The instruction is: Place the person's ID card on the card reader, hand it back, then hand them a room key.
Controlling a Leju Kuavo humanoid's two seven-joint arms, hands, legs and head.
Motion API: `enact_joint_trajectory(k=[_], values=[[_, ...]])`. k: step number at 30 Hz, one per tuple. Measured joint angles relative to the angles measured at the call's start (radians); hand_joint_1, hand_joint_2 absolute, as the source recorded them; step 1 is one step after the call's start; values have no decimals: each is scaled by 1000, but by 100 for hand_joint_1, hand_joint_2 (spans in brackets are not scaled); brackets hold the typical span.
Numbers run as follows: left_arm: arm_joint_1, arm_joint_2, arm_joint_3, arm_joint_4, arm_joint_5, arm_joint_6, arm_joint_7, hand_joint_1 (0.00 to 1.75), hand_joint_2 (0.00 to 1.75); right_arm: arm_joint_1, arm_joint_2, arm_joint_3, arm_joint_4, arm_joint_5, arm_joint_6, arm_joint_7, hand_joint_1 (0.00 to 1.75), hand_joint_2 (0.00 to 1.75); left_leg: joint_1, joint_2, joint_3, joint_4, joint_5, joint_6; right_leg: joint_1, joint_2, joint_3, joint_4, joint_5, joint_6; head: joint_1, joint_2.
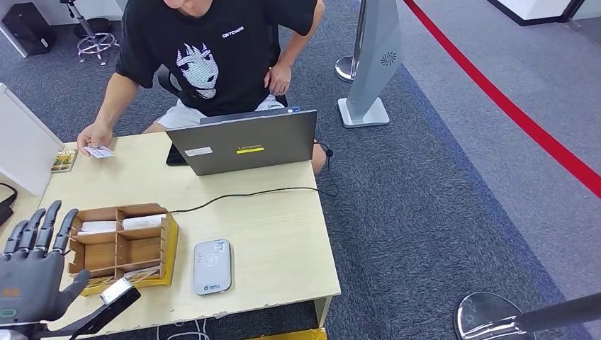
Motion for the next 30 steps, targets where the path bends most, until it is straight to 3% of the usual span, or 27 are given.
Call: enact_joint_trajectory(k=[12,16,19,23,30], values=[[1,7,-157,-86,43,-57,31,0,175,-3,0,-4,-5,-8,1,-4,0,175,0,0,0,0,0,0,0,0,0,0,0,0,0,0],[1,16,-207,-119,58,-122,92,0,175,-49,0,-22,40,-39,121,-92,0,175,0,2,0,0,0,0,0,1,0,0,1,0,0,0],[12,16,-227,-145,89,-199,154,0,175,-102,0,-46,108,-54,146,-135,0,175,0,2,0,0,0,0,0,0,0,0,1,0,0,0],[53,-21,-249,-146,82,-215,225,0,175,-122,0,-60,142,-62,138,-135,0,175,0,1,0,0,0,0,0,0,0,0,1,0,0,0],[89,-68,-286,-128,46,-207,278,0,175,-135,0,-71,161,-67,133,-124,0,175,0,1,-1,0,0,0,0,0,0,0,0,0,0,0]])
